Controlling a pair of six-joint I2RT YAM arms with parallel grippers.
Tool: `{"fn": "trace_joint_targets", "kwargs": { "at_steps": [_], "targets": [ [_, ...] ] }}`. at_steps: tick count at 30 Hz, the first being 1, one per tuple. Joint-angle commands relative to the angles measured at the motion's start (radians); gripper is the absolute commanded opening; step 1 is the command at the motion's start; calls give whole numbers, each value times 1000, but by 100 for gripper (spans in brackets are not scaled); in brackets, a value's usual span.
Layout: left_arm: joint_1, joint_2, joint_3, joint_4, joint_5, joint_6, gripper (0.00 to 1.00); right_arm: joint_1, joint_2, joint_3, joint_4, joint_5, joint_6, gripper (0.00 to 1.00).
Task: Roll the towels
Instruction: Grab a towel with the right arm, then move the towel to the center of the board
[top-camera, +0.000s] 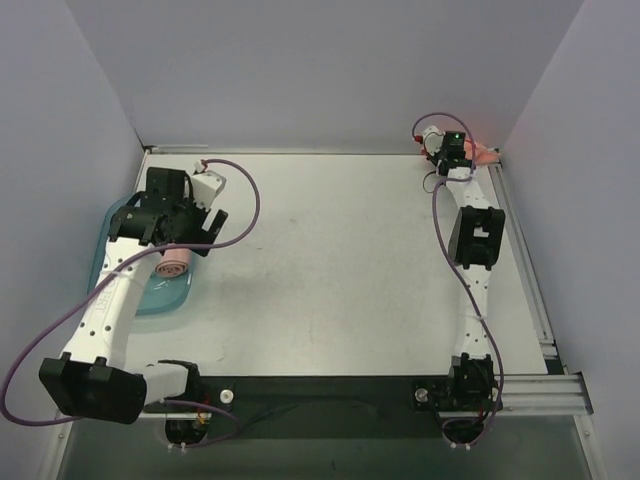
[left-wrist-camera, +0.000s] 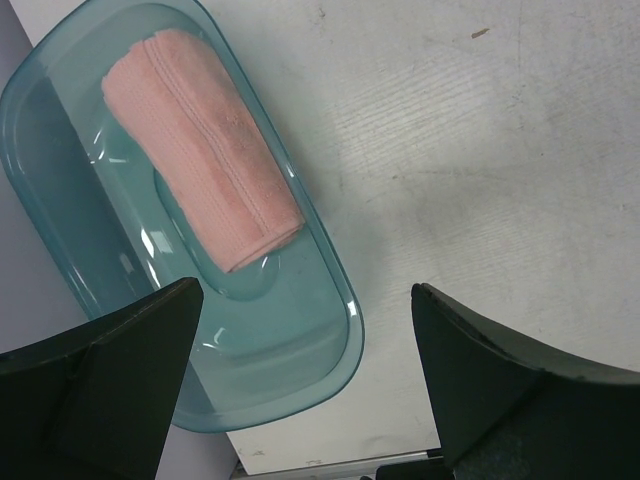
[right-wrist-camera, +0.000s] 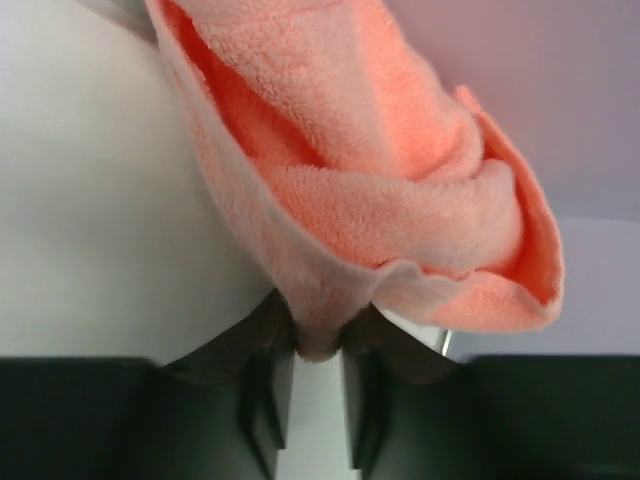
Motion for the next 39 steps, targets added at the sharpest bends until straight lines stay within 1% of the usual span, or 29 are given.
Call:
{"fn": "trace_joint_targets", "kwargs": {
  "at_steps": [1,2,3,4,6,7,9,10,12,13,15,16,18,19,21,22,24,25,26,27,28,29,31,32,33,35,36,38,39],
  "targets": [
    [11,10,36,21,15,-51,97,6,-27,11,-43,-32,-10,19],
    [23,9,41,19,34,-80,97,16,-50,-9,-51,-48,1,14],
    [27,10,52,21,49,-91,97,22,-74,-52,-52,-57,1,1],
    [27,9,56,21,64,-100,97,30,-120,-73,-55,-69,2,0],
    [30,6,64,21,104,-125,97,42,-171,-110,-66,-69,25,0],
    [30,0,70,21,114,-131,97,45,-218,-116,-93,-103,43,0],
    [28,-8,76,22,152,-148,97,50,-277,-132,-129,-120,111,0],
    [30,-17,79,24,164,-154,97,50,-344,-159,-159,-127,137,0],
    [30,-37,78,35,202,-166,97,55,-421,-213,-193,-170,195,0],
    [30,-45,72,38,215,-168,97,58,-499,-281,-218,-181,205,0],
    [28,-69,63,51,247,-172,97,59,-576,-352,-239,-206,232,0],
    [30,-76,61,54,261,-174,97,59,-646,-412,-274,-216,246,0],
    [31,-99,49,64,279,-191,97,85,-709,-445,-334,-264,277,0],
    [31,-105,47,70,288,-206,97,96,-766,-448,-419,-284,318,0],
    [31,-129,32,84,307,-217,97,110,-820,-451,-547,-351,362,0],
    [33,-135,23,93,325,-221,97,119,-878,-454,-581,-371,405,0],
    [34,-154,-12,125,345,-240,97,165,-940,-494,-632,-410,450,0],
    [34,-174,-28,149,379,-243,97,185,-1011,-524,-653,-439,506,0],
    [34,-183,-42,160,396,-241,97,218,-1048,-553,-656,-460,536,0],
    [34,-204,-74,175,413,-241,97,239,-1085,-620,-655,-485,563,0],
    [34,-212,-89,206,420,-250,97,254,-1155,-653,-655,-549,597,0],
    [34,-226,-108,223,442,-254,97,289,-1185,-684,-653,-572,652,0],
    [33,-255,-147,257,468,-254,97,315,-1251,-786,-646,-601,714,0],
    [33,-264,-155,262,514,-245,97,326,-1270,-837,-635,-615,746,0],
    [33,-275,-161,262,541,-228,97,326,-1291,-933,-606,-611,752,0],
    [34,-287,-184,258,594,-192,97,328,-1340,-1035,-584,-564,737,0],
    [31,-297,-195,258,641,-183,97,322,-1360,-1116,-577,-560,710,0],
    [31,-307,-230,260,676,-152,97,320,-1368,-1175,-574,-595,679,0],
    [31,-315,-243,262,706,-146,97,323,-1365,-1201,-574,-620,654,7]
  ]
}}
